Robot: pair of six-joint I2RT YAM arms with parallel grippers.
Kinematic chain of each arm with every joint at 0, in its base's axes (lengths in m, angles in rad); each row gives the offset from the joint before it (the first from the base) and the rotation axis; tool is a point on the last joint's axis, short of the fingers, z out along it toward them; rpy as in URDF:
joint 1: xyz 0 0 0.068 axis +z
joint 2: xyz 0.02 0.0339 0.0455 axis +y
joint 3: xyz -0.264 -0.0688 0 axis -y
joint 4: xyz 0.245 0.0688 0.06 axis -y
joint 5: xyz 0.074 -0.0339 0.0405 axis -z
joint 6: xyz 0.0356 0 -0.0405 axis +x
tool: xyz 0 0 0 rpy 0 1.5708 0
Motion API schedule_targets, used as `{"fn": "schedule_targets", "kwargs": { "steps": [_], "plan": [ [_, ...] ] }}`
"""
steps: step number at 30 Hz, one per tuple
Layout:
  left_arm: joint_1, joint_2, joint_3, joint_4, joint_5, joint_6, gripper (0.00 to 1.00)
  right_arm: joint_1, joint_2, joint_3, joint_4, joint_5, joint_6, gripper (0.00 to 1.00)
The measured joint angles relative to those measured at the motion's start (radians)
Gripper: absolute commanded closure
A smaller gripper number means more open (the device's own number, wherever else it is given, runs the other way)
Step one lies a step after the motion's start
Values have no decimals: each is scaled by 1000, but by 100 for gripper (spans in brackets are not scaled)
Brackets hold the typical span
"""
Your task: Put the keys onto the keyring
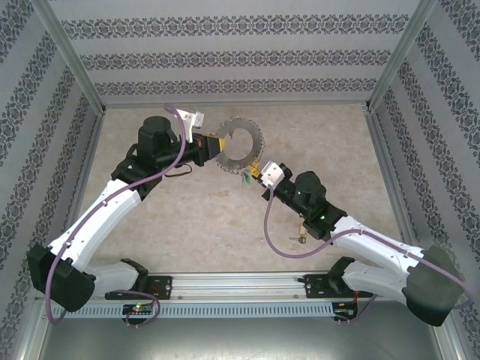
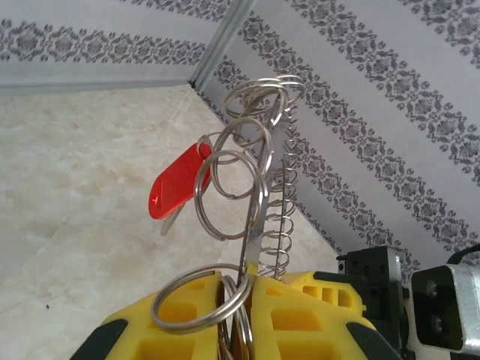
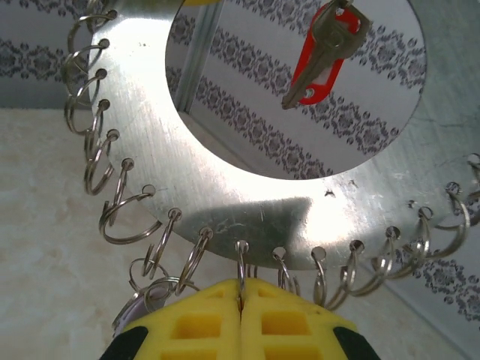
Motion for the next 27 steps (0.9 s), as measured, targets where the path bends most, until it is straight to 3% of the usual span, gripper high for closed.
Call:
{"fn": "schedule_targets", "kwargs": {
  "steps": [6, 12, 18, 22, 27],
  "plan": [
    [0, -15, -247, 219, -35, -182, 83, -49, 8, 16, -169, -112, 29, 100],
    [-3, 24, -369, 351, -54, -325, 72, -61, 43, 35, -288, -164, 54, 100],
    [-26, 47, -450, 364, -99, -393, 55, -86, 83, 101, -394, -201, 57, 100],
    [-34, 47, -497, 361, -118, -396, 53, -106, 109, 159, -456, -227, 61, 100],
    [-35, 8, -568, 362, -171, -409, 41, -111, 141, 222, -549, -218, 55, 100]
  ]
}}
